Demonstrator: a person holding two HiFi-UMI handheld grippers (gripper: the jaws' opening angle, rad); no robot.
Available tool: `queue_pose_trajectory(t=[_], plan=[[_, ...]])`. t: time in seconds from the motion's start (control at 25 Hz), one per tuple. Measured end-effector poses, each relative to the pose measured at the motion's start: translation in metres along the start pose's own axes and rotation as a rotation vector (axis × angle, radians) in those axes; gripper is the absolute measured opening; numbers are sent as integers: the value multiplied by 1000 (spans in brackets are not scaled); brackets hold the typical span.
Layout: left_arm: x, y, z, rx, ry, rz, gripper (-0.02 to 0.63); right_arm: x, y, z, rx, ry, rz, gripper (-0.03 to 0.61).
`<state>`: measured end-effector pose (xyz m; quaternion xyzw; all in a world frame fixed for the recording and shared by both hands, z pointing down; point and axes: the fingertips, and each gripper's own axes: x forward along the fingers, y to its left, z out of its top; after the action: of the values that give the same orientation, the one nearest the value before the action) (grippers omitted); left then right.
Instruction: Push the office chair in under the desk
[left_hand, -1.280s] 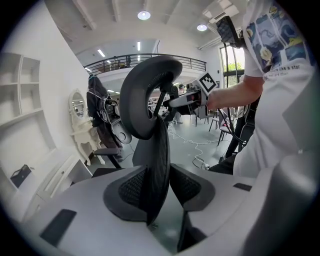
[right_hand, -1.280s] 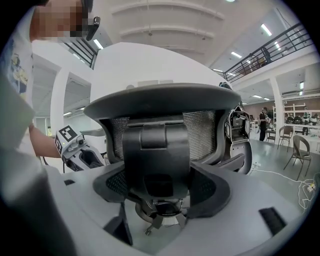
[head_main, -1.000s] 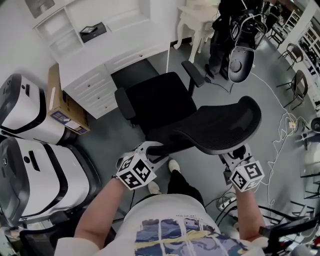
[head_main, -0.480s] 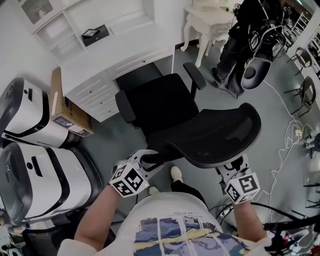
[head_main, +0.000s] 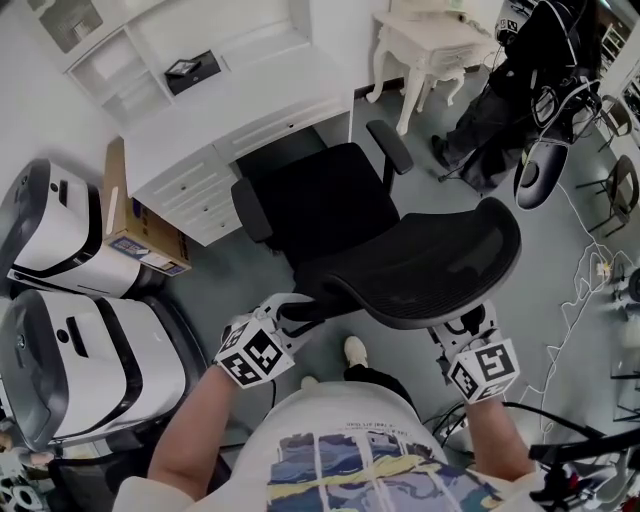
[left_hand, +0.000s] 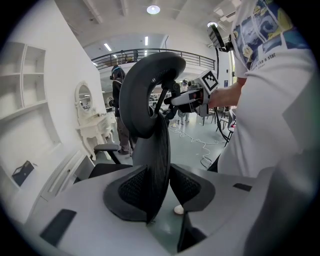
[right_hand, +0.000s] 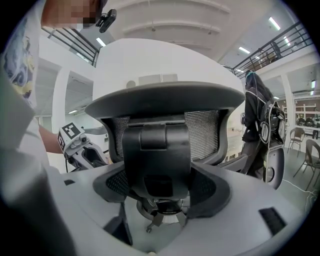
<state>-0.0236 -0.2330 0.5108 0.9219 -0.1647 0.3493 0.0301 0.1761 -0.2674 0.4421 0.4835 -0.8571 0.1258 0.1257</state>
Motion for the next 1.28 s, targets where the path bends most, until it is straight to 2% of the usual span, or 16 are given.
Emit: queue_pose_trajectory(t=[1.28], plan=[[13, 62, 3, -28, 29, 52, 152, 60, -24, 23, -22, 28, 57, 330]])
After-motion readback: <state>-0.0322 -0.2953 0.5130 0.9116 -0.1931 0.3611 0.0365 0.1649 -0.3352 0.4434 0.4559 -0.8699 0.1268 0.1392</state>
